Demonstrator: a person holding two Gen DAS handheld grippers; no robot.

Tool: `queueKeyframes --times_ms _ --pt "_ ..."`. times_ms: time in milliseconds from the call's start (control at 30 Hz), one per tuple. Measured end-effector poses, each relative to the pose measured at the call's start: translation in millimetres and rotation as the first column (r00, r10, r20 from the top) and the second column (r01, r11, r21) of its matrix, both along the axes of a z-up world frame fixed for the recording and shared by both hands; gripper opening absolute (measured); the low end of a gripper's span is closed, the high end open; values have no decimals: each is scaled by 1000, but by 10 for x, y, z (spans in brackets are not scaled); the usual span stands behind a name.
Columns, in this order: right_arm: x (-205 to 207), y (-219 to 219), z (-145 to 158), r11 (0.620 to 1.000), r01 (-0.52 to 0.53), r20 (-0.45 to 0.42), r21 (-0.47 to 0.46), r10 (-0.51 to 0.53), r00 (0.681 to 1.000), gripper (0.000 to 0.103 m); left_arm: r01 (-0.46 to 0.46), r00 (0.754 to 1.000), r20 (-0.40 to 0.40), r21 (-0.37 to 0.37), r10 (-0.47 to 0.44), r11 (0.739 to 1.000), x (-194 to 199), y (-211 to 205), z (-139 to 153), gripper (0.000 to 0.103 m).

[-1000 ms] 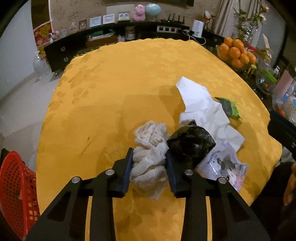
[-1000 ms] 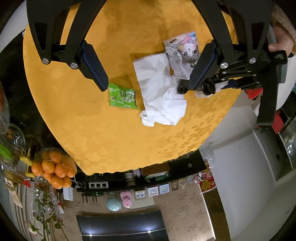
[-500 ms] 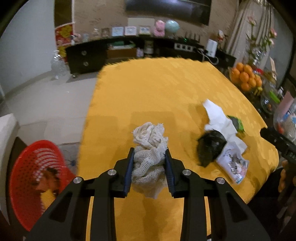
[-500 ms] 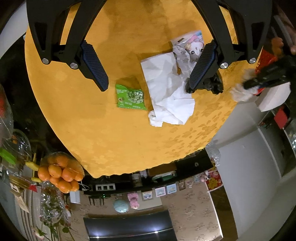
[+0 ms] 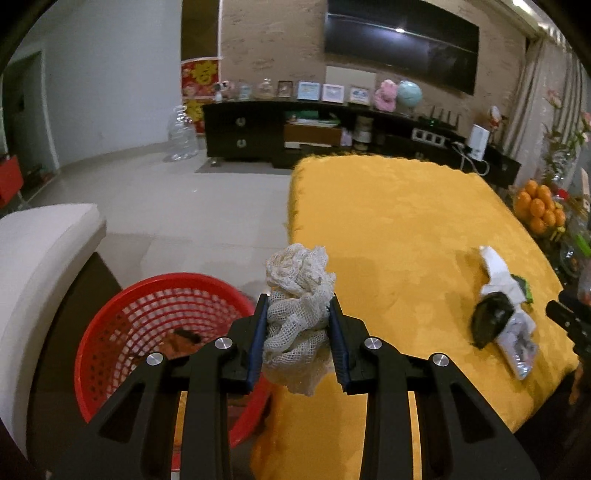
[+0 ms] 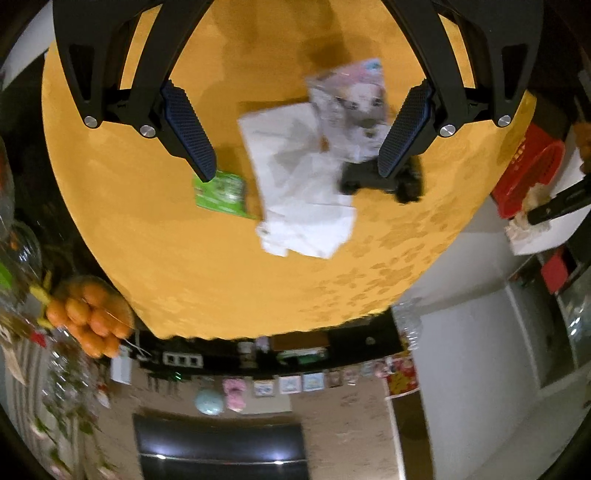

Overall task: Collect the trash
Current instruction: 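Grasp the white mesh cloth with the left tool while the right tool grasps the black bag, then carry the cloth and black bag over the wastebasket and open both tools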

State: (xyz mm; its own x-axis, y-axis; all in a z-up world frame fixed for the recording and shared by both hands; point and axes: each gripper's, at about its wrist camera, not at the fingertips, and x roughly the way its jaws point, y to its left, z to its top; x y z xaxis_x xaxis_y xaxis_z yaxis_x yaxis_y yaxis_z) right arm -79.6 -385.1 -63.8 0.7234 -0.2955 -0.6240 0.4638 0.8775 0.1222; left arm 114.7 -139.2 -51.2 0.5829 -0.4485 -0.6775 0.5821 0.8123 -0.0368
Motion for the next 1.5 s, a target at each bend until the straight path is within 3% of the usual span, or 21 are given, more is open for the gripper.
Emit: queueKeyframes --times_ms 233,367,567,667,833,1233,1500 --pt "466 293 -29 992 -120 -65 -32 118 991 86 -16 1000 -1 -19 16 1000 44 88 34 29" --pt "753 373 -165 989 -148 -161 -31 141 977 84 -23 1000 -4 -27 23 999 56 117 43 29" --pt "1009 360 -408 990 -138 -259 18 138 956 72 -33 999 -12 -37 33 999 69 145 45 29" --pt "1027 345 -460 991 -134 -274 15 133 953 56 -35 999 -13 -42 35 998 76 160 54 29" --pt "1014 321 -449 992 -127 -244 15 127 962 45 -38 999 -8 -50 38 998 76 166 69 29" --pt "908 510 78 988 -151 -85 -12 149 985 45 -88 996 24 -78 91 993 82 298 166 29" --pt "1023 662 463 987 -155 -25 -51 154 988 45 -151 985 70 -98 158 984 134 489 419 29"
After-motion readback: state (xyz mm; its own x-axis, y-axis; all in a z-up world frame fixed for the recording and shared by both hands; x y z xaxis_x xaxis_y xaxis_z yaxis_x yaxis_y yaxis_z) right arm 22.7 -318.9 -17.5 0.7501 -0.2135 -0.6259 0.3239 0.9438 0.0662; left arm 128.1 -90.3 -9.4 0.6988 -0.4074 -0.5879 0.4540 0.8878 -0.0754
